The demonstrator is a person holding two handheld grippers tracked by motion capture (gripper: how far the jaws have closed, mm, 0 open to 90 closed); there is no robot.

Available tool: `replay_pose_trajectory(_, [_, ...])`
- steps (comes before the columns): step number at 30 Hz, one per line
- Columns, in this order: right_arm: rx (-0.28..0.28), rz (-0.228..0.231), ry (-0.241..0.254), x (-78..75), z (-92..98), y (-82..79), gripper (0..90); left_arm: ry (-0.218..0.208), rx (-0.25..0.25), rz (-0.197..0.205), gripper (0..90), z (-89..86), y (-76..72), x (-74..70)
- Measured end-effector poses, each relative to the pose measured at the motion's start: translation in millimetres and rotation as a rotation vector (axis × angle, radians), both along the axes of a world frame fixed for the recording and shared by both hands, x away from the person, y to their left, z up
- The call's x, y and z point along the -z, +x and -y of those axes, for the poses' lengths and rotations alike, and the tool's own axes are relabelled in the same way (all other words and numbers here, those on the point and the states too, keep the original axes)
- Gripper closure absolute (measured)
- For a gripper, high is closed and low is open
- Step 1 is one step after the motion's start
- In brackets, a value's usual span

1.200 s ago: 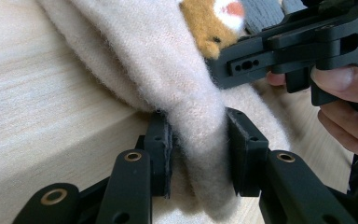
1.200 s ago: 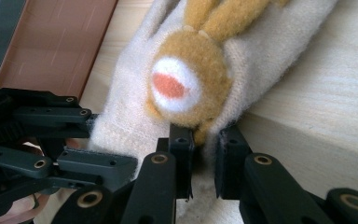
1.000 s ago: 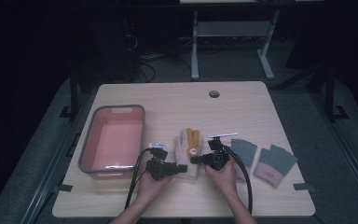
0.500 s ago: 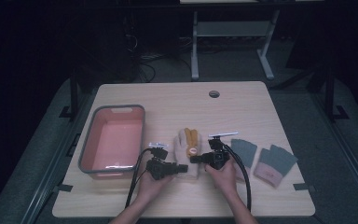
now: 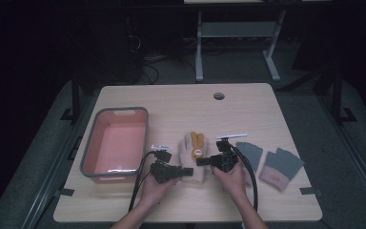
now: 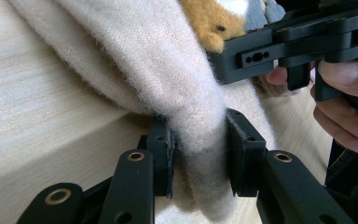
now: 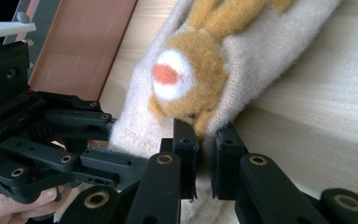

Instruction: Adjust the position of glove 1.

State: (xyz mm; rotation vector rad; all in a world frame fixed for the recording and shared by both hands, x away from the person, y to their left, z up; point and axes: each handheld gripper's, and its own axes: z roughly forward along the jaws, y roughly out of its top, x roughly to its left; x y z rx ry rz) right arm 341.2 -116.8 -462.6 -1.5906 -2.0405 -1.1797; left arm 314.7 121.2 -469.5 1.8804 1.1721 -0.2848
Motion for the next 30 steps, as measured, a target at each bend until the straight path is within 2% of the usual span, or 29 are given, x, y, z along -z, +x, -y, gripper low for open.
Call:
replay_pose_trajectory(9, [-0.008, 0.023, 0.013, -8.8, 2.2, -0.4, 82.5, -0.006, 0.011, 0.019, 66.5, -0.9, -0.1, -12.0])
replay_pose_trajectory(19, [-0.012, 0.038, 0.034, -19.6, 4.6, -2.5, 82.6, -0.035, 0.017, 0.033, 66.5, -3.3, -1.0, -22.5])
replay_pose_trajectory(26, [-0.018, 0.067, 0.045, -36.2, 4.3, -3.2, 82.6, -0.048, 0.035, 0.071, 66.5, -7.1, -0.2, -37.8])
replay_pose_trajectory(30, [-0.026, 0.077, 0.042, -42.4, 4.4, -3.7, 82.6, -0.052, 0.041, 0.083, 66.5, -8.2, -0.2, -41.6])
